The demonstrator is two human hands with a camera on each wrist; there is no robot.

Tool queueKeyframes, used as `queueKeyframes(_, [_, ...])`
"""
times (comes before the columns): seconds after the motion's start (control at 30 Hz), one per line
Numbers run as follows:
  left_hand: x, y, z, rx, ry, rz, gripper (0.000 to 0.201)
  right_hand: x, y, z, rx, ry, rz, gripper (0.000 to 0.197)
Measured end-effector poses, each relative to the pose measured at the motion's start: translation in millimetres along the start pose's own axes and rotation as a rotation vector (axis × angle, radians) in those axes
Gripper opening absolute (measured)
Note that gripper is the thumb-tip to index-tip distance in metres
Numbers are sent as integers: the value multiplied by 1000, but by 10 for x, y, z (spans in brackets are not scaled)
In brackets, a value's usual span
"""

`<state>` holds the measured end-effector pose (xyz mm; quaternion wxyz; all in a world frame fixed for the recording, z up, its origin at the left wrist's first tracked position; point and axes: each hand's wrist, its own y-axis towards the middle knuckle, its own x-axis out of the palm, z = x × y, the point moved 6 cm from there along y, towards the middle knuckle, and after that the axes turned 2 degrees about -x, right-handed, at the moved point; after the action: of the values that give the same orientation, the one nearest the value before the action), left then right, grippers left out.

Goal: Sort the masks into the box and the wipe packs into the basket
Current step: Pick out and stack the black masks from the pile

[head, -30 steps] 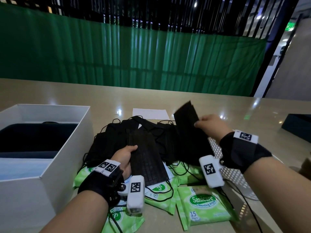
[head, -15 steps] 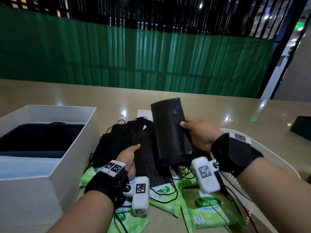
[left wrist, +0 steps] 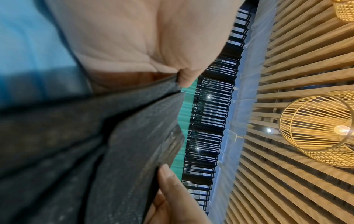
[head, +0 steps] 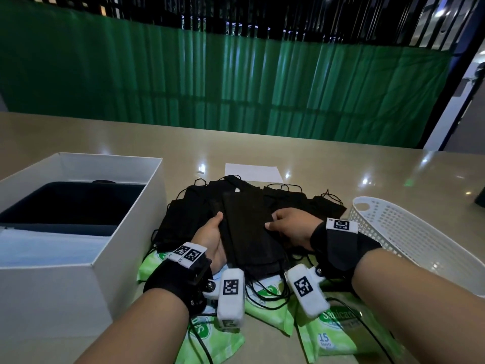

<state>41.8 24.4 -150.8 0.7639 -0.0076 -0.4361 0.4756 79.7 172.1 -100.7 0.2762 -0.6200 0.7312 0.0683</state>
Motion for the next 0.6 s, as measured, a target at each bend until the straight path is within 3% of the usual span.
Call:
queueKeyframes(0.2, [18, 1, -21, -31, 69, -53, 67, 169, -13, -59, -9, 208, -136, 19])
queueKeyframes(0.3, [63, -65, -40, -23, 120, -93, 45, 214, -3, -75, -28, 124, -135, 20])
queueKeyframes(0.43, [30, -8, -9, 95, 130, -47, 37, -47, 3, -44, -10, 109, -28, 15])
queueKeyframes(0.6, [13, 16, -35, 39, 152, -62, 38, -653, -11, 174, 86, -53, 240, 15])
